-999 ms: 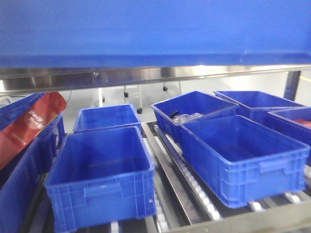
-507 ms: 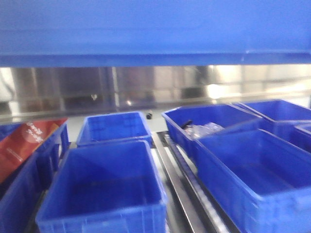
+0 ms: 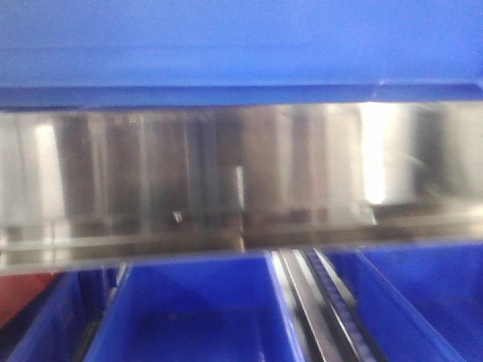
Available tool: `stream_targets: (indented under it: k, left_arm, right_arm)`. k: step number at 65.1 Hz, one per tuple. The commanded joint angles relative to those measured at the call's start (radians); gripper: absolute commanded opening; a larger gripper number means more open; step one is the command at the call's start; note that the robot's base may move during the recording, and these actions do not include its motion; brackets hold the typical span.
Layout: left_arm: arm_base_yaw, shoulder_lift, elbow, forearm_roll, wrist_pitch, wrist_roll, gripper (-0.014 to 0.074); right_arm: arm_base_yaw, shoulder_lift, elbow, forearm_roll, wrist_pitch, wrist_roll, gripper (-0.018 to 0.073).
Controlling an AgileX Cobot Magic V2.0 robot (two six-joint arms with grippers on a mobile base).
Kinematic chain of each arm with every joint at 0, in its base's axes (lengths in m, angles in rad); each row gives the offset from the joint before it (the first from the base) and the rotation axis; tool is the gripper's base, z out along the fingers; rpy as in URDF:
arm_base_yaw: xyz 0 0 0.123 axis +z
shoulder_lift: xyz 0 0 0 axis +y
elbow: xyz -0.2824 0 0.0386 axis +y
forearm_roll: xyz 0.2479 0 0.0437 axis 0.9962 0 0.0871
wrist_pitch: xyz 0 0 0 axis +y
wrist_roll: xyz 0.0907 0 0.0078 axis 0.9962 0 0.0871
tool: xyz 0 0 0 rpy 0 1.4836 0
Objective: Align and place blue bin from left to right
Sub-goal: 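Lower the blue bin with both grippers onto the rack behind the steel rail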
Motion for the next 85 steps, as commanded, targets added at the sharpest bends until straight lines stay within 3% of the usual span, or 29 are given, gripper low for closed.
stream_targets:
  k: [1, 85]
  left_arm:
    - [-0.014, -0.001, -0.008, 0.027, -0.092, -0.009, -0.0111]
    - [-0.014, -0.001, -0.008, 0.027, -0.092, -0.009, -0.0111]
  right_arm:
    - [0.016, -0.01, -0.009, -0.003, -0.213, -0.013, -0.0078]
    - [0.016, -0.01, -0.009, -0.003, -0.213, -0.013, -0.0078]
